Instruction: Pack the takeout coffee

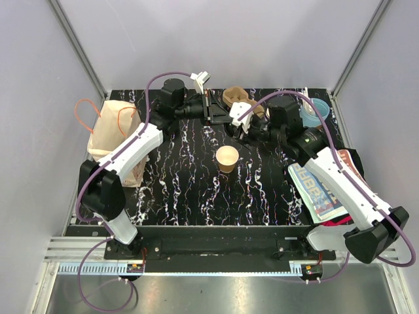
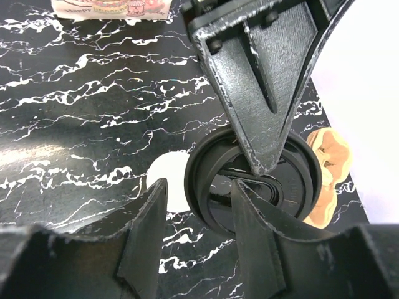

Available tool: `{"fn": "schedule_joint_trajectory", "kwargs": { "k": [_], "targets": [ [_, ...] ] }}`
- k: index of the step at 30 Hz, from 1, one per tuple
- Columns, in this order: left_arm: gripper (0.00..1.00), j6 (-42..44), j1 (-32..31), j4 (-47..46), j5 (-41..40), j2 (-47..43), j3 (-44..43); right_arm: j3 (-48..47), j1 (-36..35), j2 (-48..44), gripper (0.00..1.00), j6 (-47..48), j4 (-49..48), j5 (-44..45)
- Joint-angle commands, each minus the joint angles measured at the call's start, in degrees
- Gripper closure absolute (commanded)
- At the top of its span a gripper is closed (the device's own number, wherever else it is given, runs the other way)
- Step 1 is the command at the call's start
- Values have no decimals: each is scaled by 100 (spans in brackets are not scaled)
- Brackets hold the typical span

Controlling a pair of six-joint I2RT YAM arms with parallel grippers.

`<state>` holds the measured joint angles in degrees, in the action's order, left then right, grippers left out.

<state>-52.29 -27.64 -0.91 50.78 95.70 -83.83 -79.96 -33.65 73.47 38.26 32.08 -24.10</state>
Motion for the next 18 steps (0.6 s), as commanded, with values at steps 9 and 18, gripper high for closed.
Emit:
{"fn": "schedule_joint_trajectory", "kwargs": {
  "k": [9,18],
  "targets": [
    [100,17,4,-261,125,-333,-89,280,-45,167,65,-495,-878,142],
    [99,52,4,-244,142,-341,-142,297,-45,141,100,-539,-878,98]
  ]
}}
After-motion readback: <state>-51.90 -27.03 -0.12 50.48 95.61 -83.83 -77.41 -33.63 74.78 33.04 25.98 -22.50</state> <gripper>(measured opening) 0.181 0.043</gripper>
